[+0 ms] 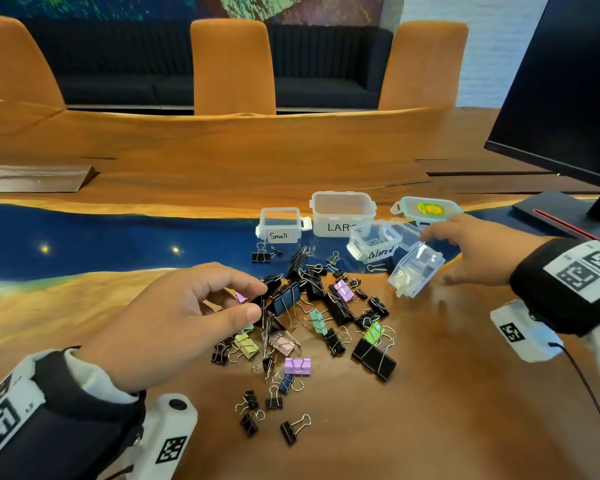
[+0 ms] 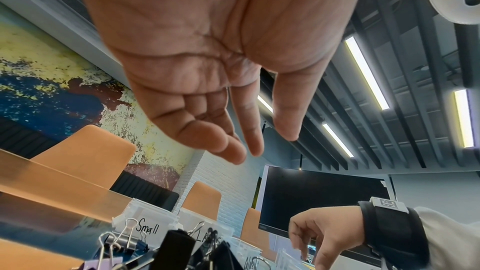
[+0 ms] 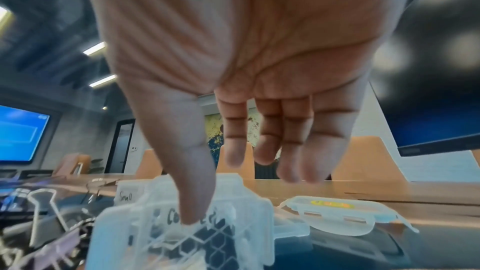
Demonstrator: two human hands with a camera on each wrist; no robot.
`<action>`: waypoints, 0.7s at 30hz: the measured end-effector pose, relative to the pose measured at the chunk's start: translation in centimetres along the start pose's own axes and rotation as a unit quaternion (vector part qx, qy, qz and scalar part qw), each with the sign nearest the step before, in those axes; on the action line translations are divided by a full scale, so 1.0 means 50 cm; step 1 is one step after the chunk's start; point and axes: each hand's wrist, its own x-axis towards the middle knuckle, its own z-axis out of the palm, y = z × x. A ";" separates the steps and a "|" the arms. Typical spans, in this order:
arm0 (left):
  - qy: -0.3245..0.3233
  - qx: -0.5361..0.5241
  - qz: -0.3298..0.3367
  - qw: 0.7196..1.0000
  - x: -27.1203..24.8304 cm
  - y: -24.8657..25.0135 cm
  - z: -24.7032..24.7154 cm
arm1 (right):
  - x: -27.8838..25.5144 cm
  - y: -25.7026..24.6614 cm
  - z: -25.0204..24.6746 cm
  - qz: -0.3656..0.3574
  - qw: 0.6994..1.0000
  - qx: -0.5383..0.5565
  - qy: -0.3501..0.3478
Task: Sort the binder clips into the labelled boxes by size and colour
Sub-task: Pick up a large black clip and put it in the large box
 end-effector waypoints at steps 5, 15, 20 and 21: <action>-0.008 -0.006 0.002 1.000 -0.001 0.000 0.008 | 0.001 -0.009 0.002 -0.025 0.999 0.029 -0.037; -0.034 -0.041 0.026 0.998 0.011 0.036 0.048 | -0.020 -0.060 -0.009 -0.064 0.998 0.026 0.007; -0.030 -0.033 0.033 0.998 0.007 0.043 0.046 | 0.001 -0.056 0.019 0.019 0.993 0.016 -0.113; -0.027 -0.036 0.030 0.999 0.007 0.041 0.045 | 0.000 -0.059 0.025 0.020 0.992 0.011 -0.124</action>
